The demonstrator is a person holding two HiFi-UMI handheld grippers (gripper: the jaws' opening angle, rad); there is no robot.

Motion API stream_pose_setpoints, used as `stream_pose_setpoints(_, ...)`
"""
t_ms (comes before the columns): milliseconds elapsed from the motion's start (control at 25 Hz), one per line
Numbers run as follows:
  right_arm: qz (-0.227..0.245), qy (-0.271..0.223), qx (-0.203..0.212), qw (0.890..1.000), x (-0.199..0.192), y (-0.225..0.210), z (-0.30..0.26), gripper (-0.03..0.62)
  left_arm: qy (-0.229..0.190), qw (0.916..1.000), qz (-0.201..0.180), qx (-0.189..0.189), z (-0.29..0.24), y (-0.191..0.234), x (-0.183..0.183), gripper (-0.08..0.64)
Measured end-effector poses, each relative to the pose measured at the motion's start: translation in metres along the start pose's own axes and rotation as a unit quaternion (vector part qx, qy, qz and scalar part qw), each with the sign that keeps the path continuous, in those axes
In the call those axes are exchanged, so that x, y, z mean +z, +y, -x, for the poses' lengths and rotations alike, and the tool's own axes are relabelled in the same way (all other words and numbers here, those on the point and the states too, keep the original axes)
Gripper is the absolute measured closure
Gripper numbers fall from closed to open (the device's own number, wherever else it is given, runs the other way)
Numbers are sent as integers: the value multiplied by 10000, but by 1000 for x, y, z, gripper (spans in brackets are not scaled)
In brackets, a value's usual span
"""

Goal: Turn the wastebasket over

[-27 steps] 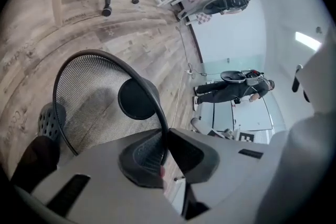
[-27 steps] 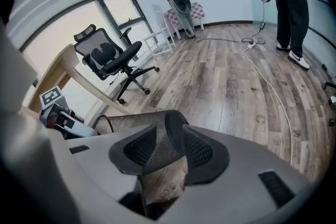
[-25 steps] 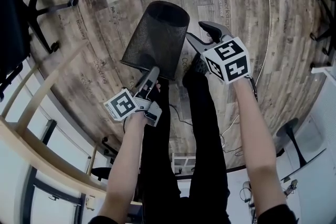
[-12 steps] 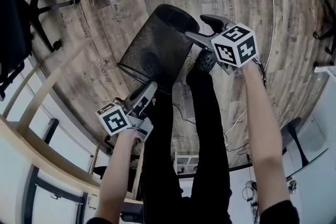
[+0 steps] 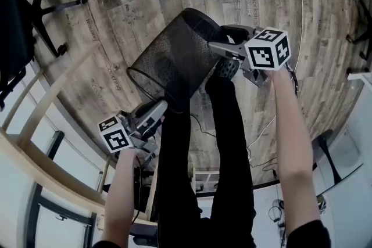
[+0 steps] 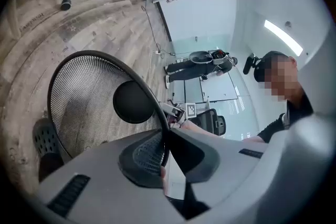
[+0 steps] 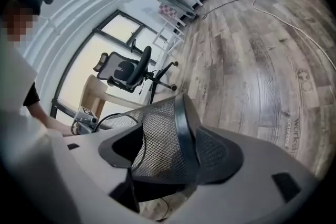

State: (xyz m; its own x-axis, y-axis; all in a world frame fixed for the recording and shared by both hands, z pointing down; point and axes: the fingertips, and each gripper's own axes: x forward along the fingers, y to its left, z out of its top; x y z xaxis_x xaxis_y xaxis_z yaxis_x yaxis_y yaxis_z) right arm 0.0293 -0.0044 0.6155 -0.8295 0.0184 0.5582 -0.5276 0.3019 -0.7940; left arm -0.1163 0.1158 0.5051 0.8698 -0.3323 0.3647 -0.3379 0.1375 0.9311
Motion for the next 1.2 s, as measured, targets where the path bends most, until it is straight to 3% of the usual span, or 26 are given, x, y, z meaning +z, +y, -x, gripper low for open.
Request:
stream_pose_setpoints(360, 321, -20, -493, 9983, -7, -8, 4, 281, -49, 9994, 156, 304, -7, 20, -6, 517)
stream_pose_setpoints(600, 761, -54, -1128, 9907, -5, -24, 23, 282, -101, 9984, 153, 533, -31, 52, -8, 517)
stream_pose_setpoints(800, 1450, 190, -1757, 9735, 8, -40, 38, 282, -80, 9977, 231, 634, -65, 79, -13, 517)
stream_pose_setpoints(1040, 2432, 568, -2456, 9366, 34, -47, 52, 285, -234, 9970, 349, 649, -107, 110, 6, 494)
stream_pose_setpoints(1200, 2327, 275, -2643, 9355, 45, -65, 63, 331, -280, 9980, 265, 497, -127, 124, 16, 489)
